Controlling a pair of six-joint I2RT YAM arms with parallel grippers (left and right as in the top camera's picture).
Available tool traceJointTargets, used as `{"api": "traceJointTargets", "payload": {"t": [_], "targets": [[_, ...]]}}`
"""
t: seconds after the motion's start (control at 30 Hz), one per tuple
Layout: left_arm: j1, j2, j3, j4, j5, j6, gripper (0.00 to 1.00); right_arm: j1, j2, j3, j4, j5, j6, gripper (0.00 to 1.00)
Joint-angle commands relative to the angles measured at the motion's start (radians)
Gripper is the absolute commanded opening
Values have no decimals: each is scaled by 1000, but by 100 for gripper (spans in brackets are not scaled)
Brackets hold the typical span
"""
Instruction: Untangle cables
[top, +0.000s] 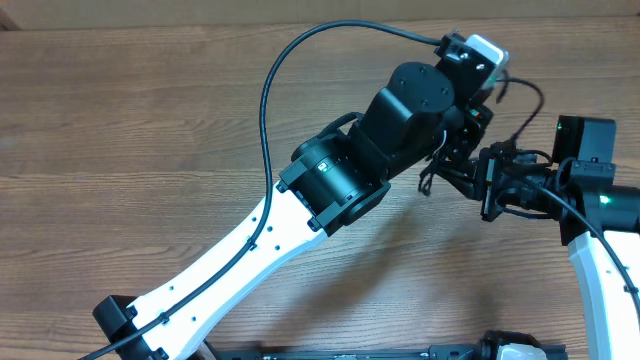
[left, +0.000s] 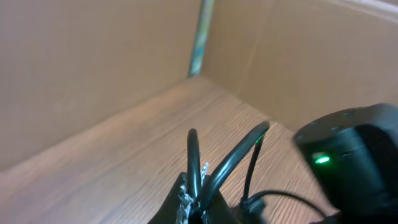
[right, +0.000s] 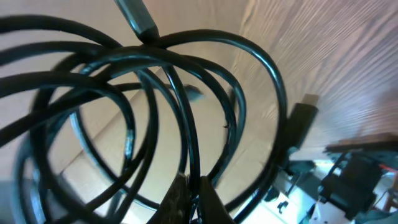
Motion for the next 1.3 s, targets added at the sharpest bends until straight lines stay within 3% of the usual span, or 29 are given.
{"api": "traceJointTargets", "payload": {"t": [0.0,0.6,1.0,1.1,1.27], "targets": [[11,-1,13,-33,-78,-50,4,4,2,19,0,91,-66,4],[17,-1,13,-224,-164,-97,4,4,-17,19,28,97,-132,4],[25,-9,13,-146,-162,-139,4,4,-30,19,3,194,-179,4],[26,-10,13,-117,-158,-139,4,4,-29,19,3,193,-179,16],[31,-20,13,-94,-156,-142,4,4,-29,19,0,182,-179,46]]}}
